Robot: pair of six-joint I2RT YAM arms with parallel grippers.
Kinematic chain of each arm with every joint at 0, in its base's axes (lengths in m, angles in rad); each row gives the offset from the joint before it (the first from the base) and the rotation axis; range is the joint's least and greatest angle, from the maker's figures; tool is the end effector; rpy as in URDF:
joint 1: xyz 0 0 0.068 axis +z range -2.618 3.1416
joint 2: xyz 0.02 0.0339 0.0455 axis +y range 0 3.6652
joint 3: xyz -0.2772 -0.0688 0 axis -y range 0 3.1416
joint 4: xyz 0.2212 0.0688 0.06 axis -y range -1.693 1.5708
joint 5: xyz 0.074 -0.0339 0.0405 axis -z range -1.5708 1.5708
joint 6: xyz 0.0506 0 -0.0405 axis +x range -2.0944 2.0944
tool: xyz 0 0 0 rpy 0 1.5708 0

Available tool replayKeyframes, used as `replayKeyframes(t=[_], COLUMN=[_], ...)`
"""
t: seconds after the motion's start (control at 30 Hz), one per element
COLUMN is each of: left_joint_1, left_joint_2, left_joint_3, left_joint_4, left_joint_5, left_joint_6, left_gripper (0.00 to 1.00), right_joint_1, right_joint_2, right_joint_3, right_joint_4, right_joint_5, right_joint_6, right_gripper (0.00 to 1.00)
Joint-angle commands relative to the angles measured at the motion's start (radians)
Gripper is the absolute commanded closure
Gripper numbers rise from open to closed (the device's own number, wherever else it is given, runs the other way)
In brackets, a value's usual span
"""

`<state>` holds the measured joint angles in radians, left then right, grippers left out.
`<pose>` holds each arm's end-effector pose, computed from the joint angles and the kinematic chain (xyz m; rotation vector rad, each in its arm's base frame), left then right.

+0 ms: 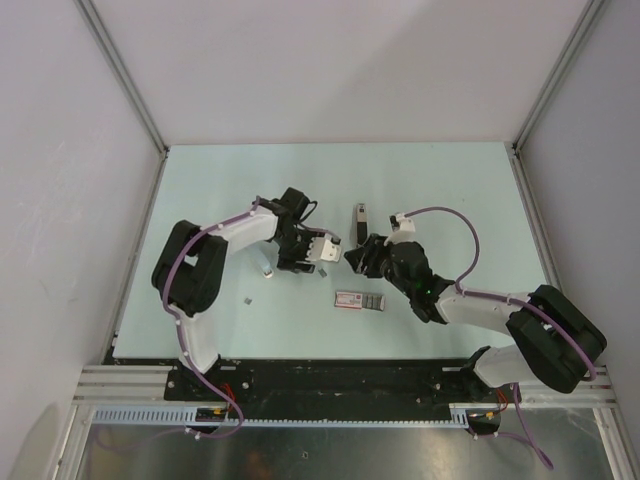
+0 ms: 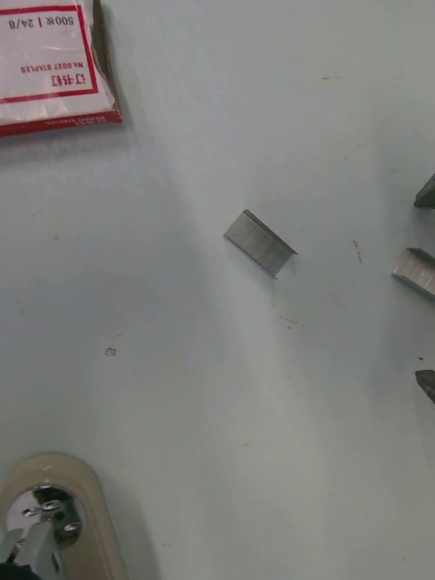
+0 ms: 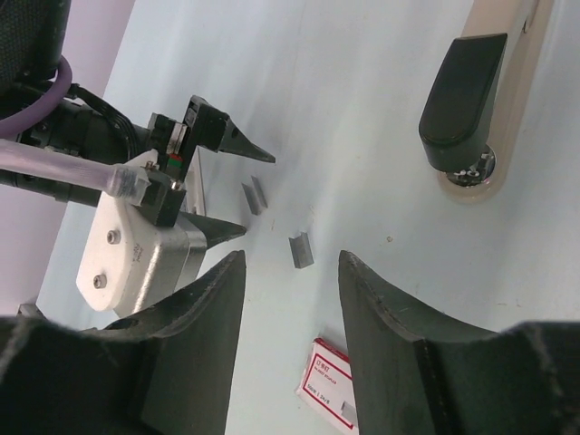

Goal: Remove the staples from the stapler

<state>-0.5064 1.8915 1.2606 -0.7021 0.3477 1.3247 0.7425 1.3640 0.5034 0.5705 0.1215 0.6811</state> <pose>0.2977 -0.1849 0.1764 2.2320 1.6420 -0.3147 0.2044 0.1793 0.2207 0.0285 1.9517 0.8592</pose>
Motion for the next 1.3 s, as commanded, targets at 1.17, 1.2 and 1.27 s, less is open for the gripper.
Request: replayKeyframes(t=[1.17,1.2,1.27], left_joint_1=[-0.004,-0.004,-0.004], left_joint_2=[0.062,0.063,0.064], left_joint_3=[0.067,0.065,0.063], left_joint_4=[-0.001,-0.001,-0.001], left_joint_5=[-0.024,-0.026,-0.029], left_joint_6=[-0.197,-0.201,-0.211], left_gripper=[0.58,0.58,0.57], right_joint_1=[-0.029,-0.029,-0.030], right_joint_2=[-0.022,-0.021,-0.022], right_joint_3=[-0.040,-0.040,-0.040], right_joint_4=[0.108,0.108,0.109], right_joint_5=[-0.043,-0.044,-0.045], right_joint_6=[0.027,0.026,0.026], right_gripper=[0.60,0.60,0.61])
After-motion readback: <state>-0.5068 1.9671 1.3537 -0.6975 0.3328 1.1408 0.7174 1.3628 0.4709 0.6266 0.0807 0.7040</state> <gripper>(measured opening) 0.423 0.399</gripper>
